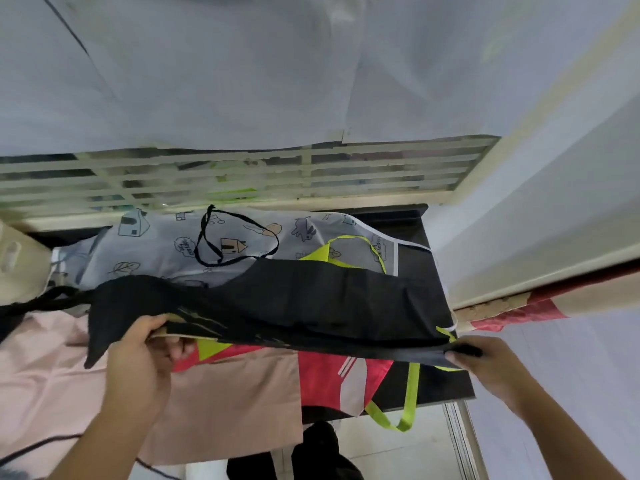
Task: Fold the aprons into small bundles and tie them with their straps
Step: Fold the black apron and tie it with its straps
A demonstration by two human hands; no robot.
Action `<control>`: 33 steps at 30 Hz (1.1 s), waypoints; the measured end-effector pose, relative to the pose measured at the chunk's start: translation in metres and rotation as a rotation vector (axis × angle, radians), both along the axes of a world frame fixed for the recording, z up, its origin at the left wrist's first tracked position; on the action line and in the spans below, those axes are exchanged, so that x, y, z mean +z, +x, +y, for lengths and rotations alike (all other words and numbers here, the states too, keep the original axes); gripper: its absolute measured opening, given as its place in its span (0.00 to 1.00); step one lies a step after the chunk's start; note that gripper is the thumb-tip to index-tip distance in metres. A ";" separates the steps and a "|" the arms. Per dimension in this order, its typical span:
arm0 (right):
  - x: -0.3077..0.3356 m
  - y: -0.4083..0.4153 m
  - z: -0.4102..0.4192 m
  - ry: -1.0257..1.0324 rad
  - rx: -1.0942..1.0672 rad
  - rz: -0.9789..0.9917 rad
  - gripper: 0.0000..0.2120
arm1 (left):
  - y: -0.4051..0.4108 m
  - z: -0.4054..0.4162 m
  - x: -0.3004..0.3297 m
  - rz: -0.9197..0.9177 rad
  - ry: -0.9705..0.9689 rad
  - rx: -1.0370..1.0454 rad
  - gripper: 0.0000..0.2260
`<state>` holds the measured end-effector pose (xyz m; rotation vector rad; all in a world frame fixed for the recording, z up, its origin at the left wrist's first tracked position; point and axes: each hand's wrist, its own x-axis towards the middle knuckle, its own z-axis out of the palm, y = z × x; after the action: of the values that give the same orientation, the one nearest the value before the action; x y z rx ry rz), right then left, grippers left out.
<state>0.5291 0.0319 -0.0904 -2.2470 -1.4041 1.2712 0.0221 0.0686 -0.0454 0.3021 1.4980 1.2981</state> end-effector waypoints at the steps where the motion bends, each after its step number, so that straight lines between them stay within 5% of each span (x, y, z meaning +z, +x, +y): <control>1: -0.003 0.006 0.007 0.037 -0.097 0.065 0.06 | 0.006 0.007 0.002 -0.017 -0.010 0.002 0.17; 5: -0.020 0.007 0.039 0.124 -0.355 0.238 0.05 | 0.013 0.044 -0.005 0.008 -0.075 -0.065 0.13; 10: -0.026 -0.012 0.079 0.234 -0.382 0.064 0.06 | 0.008 0.093 -0.021 0.221 -0.113 -0.233 0.05; 16: -0.029 -0.012 0.086 0.132 -0.251 0.044 0.12 | -0.032 0.091 -0.049 0.761 -0.350 -0.328 0.28; 19: -0.042 -0.001 0.072 0.008 -0.108 -0.117 0.11 | -0.042 0.082 -0.044 0.963 -0.379 -0.337 0.11; 24: -0.040 0.005 0.059 0.073 -0.219 -0.160 0.02 | -0.062 0.091 -0.046 0.945 -0.381 -0.188 0.08; 28: -0.038 0.001 0.053 0.127 -0.255 -0.144 0.04 | -0.067 0.105 -0.038 0.985 -0.315 -0.039 0.19; 31: -0.038 -0.002 0.053 0.138 -0.279 -0.155 0.06 | -0.079 0.115 -0.040 1.030 -0.193 -0.230 0.23; 33: -0.037 -0.005 0.054 0.146 -0.286 -0.155 0.08 | -0.085 0.122 -0.044 1.023 -0.249 -0.443 0.14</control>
<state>0.5246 0.0855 -0.1277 -2.3800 -1.1267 0.8935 -0.0625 0.1909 -0.0890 1.1802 2.2229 0.5658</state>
